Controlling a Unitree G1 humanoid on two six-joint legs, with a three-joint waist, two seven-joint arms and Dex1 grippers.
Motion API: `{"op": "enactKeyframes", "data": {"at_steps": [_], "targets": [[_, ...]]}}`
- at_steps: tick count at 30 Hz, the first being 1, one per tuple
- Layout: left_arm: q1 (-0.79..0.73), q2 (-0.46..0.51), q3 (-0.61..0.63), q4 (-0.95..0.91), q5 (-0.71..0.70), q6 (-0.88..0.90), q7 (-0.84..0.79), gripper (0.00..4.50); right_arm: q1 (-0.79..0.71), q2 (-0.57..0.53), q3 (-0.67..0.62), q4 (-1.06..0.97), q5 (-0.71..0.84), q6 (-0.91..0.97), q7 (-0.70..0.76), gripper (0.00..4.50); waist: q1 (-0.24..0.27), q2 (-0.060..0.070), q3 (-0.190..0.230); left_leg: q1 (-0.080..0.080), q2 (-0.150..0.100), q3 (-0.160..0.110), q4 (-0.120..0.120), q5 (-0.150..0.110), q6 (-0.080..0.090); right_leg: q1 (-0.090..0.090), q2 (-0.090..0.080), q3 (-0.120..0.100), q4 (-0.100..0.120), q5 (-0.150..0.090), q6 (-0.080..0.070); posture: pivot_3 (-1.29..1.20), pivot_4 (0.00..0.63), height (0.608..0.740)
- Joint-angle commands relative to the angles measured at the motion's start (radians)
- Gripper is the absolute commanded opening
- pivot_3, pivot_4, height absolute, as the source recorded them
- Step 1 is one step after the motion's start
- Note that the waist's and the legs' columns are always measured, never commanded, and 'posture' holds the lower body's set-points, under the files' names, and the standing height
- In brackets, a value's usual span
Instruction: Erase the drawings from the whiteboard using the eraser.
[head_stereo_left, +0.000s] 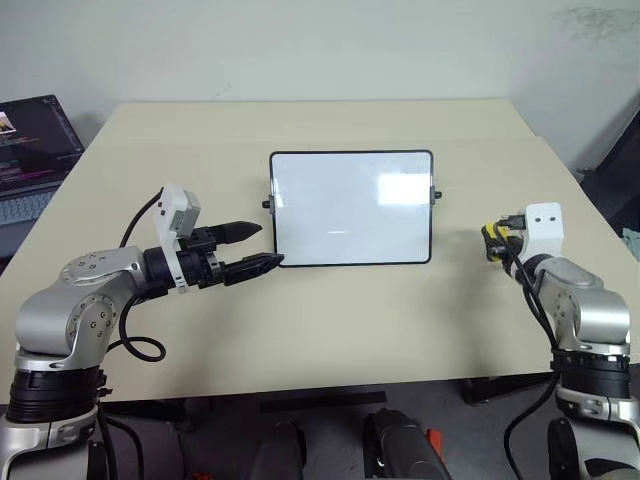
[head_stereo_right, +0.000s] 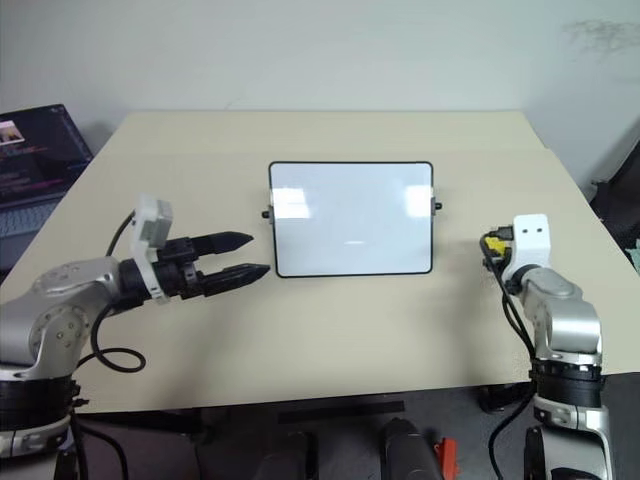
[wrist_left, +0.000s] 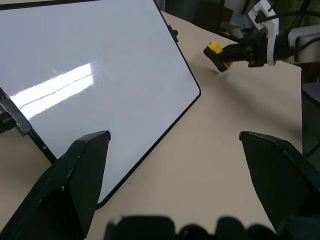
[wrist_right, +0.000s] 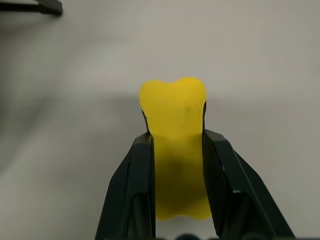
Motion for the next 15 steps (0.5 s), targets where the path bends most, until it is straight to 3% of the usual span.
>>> {"op": "enactKeyframes", "data": {"at_steps": [1, 15], "targets": [[-0.007, 0.002, 0.010, -0.013, -0.002, -0.013, -0.002, 4.50, -0.057, -0.040, 0.030, 0.057, 0.001, -0.003, 0.040, 0.96, 0.001, 0.000, 0.000, 0.000, 0.000, 0.000, 0.000, 0.000, 0.000, 0.000, 0.000, 0.000, 0.000, 0.000, 0.000, 0.00, 0.150, 0.740], [0.005, 0.014, 0.020, -0.028, -0.009, -0.001, -0.002, 4.50, -0.290, -0.092, 0.091, 0.513, -0.040, -0.222, 0.096, 0.96, -0.002, 0.000, 0.000, 0.001, 0.000, 0.001, 0.000, 0.000, 0.000, 0.001, 0.000, 0.001, 0.000, 0.001, 0.001, 0.00, 0.150, 0.740]]}}
